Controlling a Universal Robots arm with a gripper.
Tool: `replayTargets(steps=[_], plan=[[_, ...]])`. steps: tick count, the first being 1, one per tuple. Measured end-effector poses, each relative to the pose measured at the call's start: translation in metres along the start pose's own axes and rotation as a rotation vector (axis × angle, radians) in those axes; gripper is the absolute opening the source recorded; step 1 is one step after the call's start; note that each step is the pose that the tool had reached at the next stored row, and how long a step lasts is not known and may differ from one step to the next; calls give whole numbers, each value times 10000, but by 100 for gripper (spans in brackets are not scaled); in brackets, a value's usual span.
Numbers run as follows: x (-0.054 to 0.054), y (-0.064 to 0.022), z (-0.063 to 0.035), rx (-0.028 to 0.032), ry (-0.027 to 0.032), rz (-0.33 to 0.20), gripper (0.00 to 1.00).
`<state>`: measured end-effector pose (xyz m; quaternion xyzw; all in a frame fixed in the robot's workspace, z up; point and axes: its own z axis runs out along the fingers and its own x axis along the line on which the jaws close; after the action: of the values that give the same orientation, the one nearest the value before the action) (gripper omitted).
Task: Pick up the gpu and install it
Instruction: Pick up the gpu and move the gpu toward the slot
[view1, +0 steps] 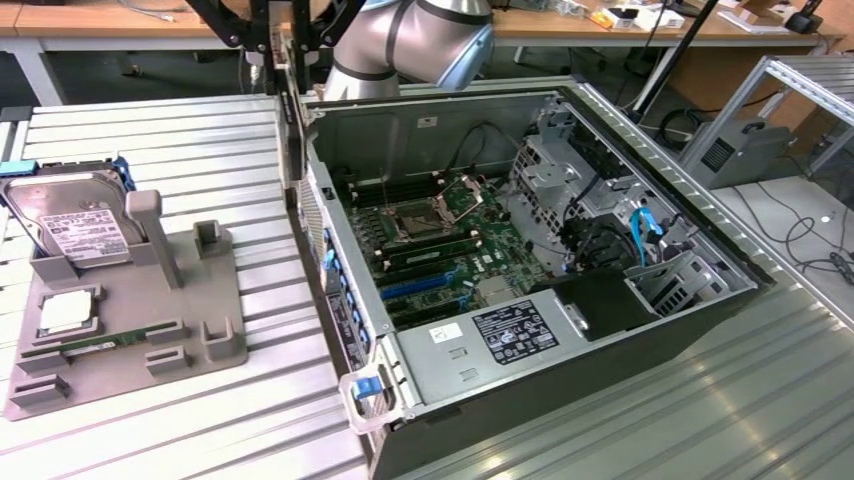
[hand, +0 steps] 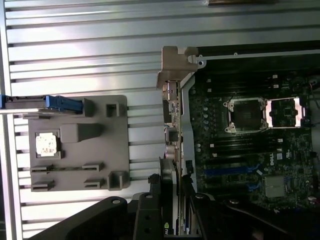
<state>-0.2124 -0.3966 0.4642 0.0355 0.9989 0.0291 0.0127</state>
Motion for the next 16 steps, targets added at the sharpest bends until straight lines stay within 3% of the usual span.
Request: replayTargets(steps=[16], plan=[[-236, 16, 13, 14, -1, 0, 27]])
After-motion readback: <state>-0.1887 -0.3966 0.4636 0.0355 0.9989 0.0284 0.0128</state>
